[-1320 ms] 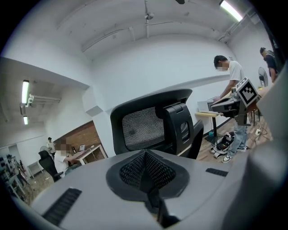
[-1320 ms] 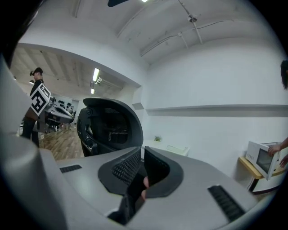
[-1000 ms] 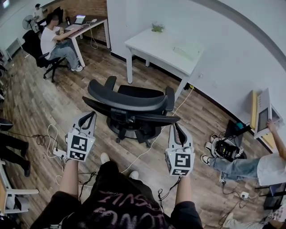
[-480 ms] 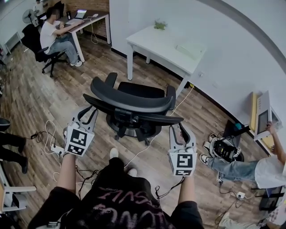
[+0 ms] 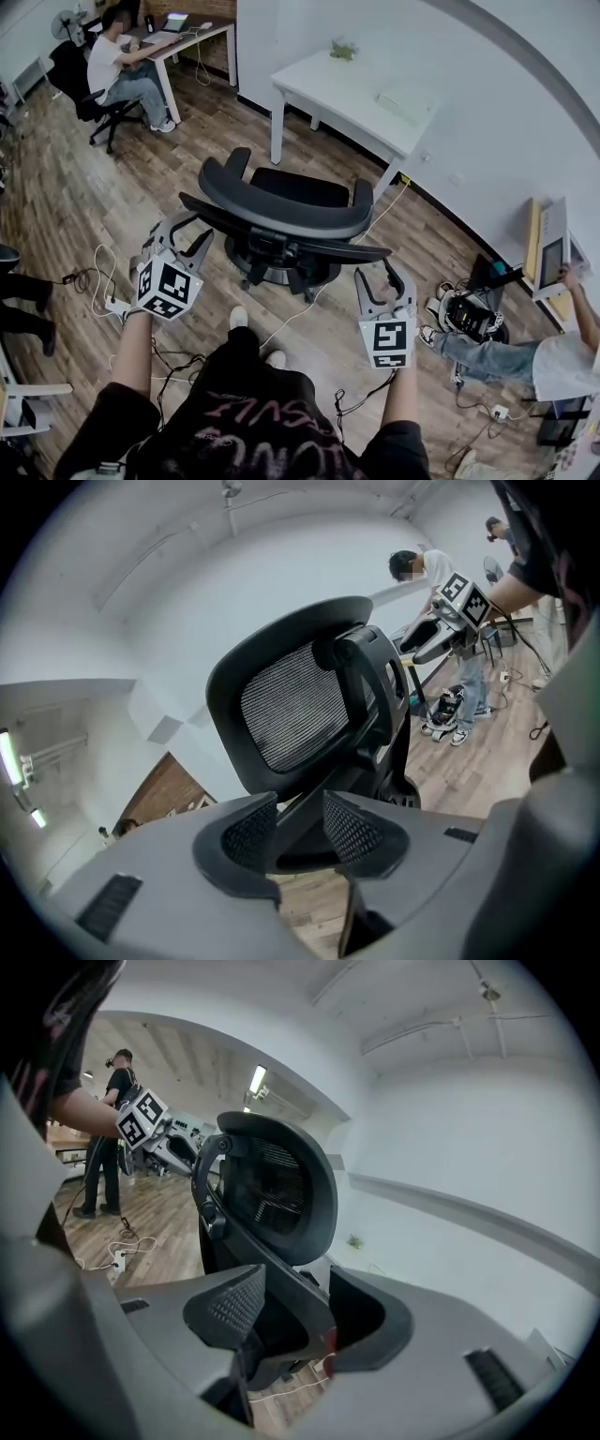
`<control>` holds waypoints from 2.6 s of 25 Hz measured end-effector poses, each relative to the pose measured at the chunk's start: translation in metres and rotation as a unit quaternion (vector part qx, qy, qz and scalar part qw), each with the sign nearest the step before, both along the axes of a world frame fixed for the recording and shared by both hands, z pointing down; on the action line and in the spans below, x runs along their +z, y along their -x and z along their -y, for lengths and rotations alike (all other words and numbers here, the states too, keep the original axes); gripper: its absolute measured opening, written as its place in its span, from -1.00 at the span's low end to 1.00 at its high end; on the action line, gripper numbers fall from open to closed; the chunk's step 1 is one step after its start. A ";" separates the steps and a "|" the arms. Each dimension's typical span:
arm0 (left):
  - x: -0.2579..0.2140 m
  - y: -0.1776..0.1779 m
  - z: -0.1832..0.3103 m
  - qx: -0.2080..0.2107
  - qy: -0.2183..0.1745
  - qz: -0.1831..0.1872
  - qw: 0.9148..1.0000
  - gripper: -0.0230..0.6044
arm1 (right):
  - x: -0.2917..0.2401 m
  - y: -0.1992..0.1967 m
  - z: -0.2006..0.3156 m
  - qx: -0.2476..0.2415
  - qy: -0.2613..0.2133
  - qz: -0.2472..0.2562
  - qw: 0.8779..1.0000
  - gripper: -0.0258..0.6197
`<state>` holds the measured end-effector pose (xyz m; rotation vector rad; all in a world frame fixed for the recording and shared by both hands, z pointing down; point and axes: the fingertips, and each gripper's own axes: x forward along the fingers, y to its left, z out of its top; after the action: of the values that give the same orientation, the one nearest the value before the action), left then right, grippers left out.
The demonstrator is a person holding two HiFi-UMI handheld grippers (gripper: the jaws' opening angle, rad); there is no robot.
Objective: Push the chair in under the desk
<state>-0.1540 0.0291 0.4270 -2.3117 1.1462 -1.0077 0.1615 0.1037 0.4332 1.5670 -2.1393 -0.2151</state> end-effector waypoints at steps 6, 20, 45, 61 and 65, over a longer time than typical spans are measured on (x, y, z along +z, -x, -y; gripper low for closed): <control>0.006 0.000 0.007 0.024 0.000 0.062 0.998 -0.38 | 0.006 0.005 0.007 -0.018 0.013 -0.037 0.999 -0.21; 0.025 0.002 0.034 0.053 0.029 0.112 0.992 -0.34 | 0.017 0.017 0.035 -0.039 0.055 -0.107 0.992 -0.20; 0.056 0.000 0.052 0.140 0.100 0.208 0.963 -0.27 | 0.053 0.027 0.051 -0.123 0.166 -0.179 0.962 -0.20; 0.058 -0.002 0.057 0.143 0.099 0.225 0.959 -0.27 | 0.056 0.029 0.055 -0.122 0.164 -0.183 0.962 -0.20; 0.058 -0.001 0.065 0.150 0.094 0.220 0.959 -0.27 | 0.055 0.030 0.061 -0.121 0.164 -0.182 0.962 -0.20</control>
<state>-0.1527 -0.0354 0.4846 -2.1482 0.5272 -1.4587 0.1314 0.0423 0.4877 0.9917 -1.9479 -0.1991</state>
